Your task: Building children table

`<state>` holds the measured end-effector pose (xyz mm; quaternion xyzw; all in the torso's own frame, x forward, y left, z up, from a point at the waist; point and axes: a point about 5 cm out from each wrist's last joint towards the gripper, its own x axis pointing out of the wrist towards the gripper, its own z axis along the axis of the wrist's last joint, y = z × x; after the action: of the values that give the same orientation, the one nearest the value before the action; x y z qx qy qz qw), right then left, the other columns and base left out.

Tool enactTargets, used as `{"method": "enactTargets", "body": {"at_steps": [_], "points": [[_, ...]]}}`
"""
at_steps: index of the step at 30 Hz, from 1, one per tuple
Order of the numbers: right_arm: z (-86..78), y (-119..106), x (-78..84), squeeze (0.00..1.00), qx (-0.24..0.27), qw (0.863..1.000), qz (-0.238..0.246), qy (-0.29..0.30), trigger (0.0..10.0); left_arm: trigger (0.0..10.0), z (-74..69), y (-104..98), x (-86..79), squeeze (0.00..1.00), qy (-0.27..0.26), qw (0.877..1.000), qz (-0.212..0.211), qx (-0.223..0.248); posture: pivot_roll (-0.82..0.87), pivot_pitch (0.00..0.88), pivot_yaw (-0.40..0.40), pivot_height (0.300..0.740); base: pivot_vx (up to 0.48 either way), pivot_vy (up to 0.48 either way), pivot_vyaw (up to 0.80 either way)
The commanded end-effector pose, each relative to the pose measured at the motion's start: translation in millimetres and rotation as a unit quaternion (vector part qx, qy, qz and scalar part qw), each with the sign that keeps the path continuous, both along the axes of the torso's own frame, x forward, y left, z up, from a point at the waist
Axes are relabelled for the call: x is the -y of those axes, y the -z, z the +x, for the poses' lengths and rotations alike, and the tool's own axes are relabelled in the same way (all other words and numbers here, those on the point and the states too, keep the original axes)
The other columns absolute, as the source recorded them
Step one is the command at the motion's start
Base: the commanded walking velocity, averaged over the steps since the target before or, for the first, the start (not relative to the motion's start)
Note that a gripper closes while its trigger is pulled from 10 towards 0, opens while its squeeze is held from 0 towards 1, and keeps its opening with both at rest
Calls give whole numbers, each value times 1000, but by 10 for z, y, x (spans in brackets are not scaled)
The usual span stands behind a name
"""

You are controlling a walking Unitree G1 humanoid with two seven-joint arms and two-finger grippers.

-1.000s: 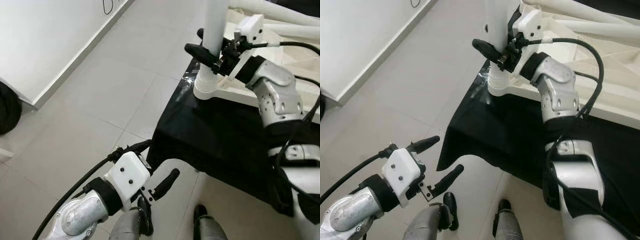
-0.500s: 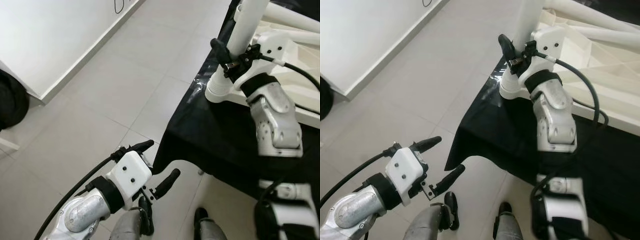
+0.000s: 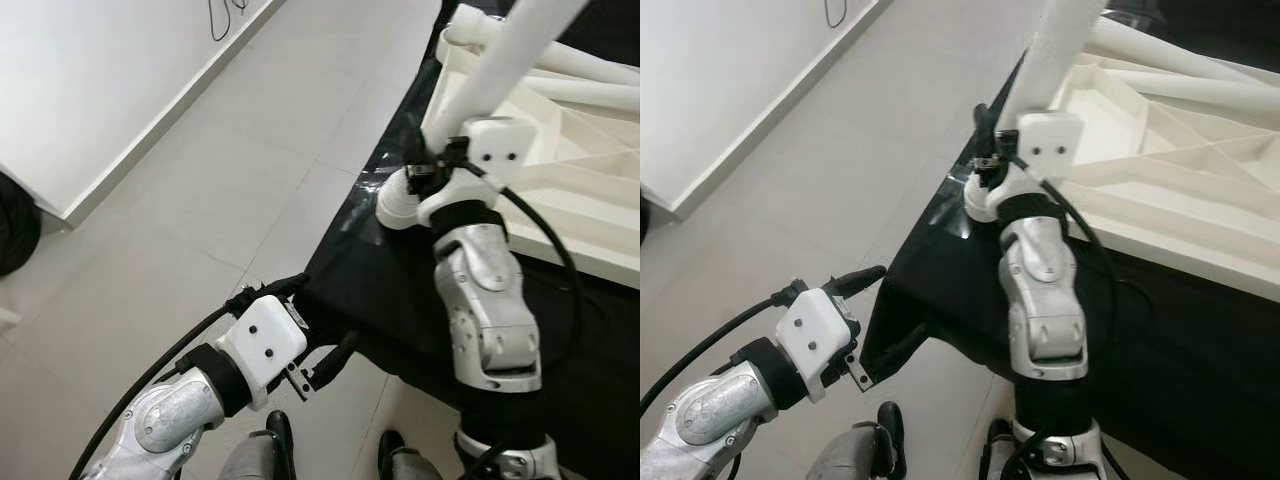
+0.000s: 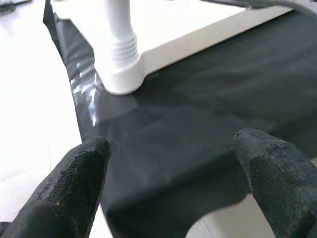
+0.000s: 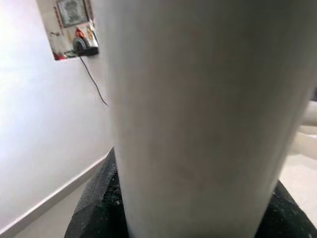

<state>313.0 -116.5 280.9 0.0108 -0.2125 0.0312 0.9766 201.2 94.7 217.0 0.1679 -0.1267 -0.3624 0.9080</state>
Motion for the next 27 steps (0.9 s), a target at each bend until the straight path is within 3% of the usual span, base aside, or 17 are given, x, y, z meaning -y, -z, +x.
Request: {"method": "enactTargets", "body": {"at_steps": [1, 5, 6, 9, 10, 14, 15, 16, 19, 23, 27], "points": [[133, 556, 75, 0, -156, 987, -13, 40, 10000, 10000, 3, 64, 2, 0, 1, 1000, 4, -11, 22, 359, 67, 740, 0, 0, 0], [194, 353, -27, 0, -113, 993, -28, -8, 10000, 10000, 30, 60, 6, 0, -1, 1000, 3, -6, 20, 348, 63, 740, 0, 0, 0], [226, 232, -26, 0, -86, 995, -30, -29, 10000, 10000, 44, 57, 6, 0, -3, 1000, 3, -4, 21, 340, 61, 740, 0, 0, 0], [244, 156, -19, 0, -69, 996, -32, -40, 10000, 10000, 56, 57, 5, 0, -5, 1000, 3, -2, 21, 338, 60, 740, 0, 0, 0], [254, 1, -3, 0, -32, 996, -17, -77, 10000, 10000, 80, 42, -3, 0, -10, 1000, 1, 2, 21, 332, 60, 740, 0, 0, 0], [232, -141, 6, 0, -1, 995, -3, -103, 10000, 10000, 110, 22, -16, 0, -14, 1000, -5, 7, 22, 322, 59, 740, 0, 0, 0], [206, -279, 29, 0, 25, 988, 42, -146, 10000, 10000, 159, -20, -38, 0, -20, 1000, -16, 12, 20, 286, 62, 740, 0, 0, 0], [170, -450, 76, 0, 60, 973, 103, -199, 10000, 10000, 229, -83, -69, 0, -26, 999, -33, 18, 18, 275, 63, 740, 0, 0, 0], [177, -499, 112, 0, 66, 963, 142, -221, 10000, 10000, 276, -121, -85, 0, -29, 998, -44, 22, 17, 267, 62, 740, 0, 0, 0], [211, -483, 125, 0, 64, 953, 160, -250, 10000, 10000, 332, -165, -97, 0, -29, 998, -48, 31, 16, 246, 63, 740, 0, 0, 0], [225, -413, 92, 0, 60, 955, 108, -269, 10000, 10000, 370, -222, -99, 0, -24, 997, -52, 42, 18, 213, 61, 740, 0, 0, 0]]}}
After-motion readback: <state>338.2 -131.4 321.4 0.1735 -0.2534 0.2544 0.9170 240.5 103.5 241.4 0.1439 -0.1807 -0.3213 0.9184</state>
